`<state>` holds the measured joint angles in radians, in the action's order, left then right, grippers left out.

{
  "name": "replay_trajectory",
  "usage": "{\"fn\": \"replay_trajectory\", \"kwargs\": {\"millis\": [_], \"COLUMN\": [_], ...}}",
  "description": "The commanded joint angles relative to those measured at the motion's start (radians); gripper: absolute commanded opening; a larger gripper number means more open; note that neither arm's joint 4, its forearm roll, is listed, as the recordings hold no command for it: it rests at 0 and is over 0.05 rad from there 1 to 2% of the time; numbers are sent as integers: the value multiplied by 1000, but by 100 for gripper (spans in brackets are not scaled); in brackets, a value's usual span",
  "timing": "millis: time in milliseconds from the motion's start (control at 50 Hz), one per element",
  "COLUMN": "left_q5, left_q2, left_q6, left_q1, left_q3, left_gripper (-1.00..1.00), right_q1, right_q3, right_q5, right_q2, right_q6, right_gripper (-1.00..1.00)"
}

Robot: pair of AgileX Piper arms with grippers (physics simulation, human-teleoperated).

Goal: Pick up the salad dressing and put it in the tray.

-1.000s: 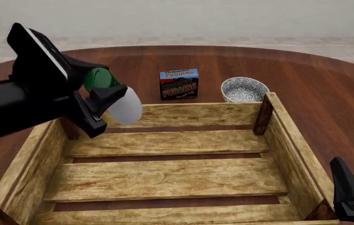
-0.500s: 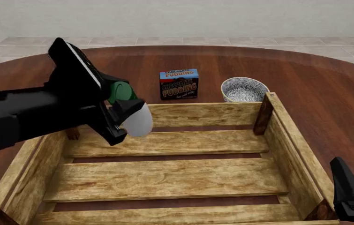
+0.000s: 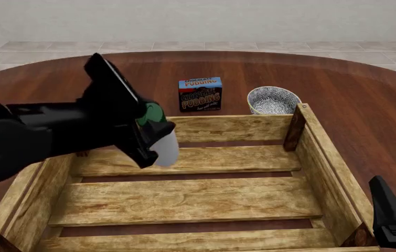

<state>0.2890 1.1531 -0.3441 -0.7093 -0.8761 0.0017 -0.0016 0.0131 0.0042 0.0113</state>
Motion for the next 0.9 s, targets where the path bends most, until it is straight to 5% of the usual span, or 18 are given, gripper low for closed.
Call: {"fn": "replay_trajectory", "kwargs": {"millis": [20, 660, 900], "left_q5": [2, 20, 61], "left_q2": [29, 130, 162], "left_q6": [5, 1, 61], "left_q1": [3, -3, 23], "left_q3": [-14, -26, -52], "left_gripper": [-100, -100, -100], "right_q1": [0, -1, -1], "right_q3": [-1, -2, 0], "right_q5": [1, 0, -2], "right_q2": [0, 0, -2], "right_q6": [0, 6, 5], "right_gripper": [100, 100, 100]}}
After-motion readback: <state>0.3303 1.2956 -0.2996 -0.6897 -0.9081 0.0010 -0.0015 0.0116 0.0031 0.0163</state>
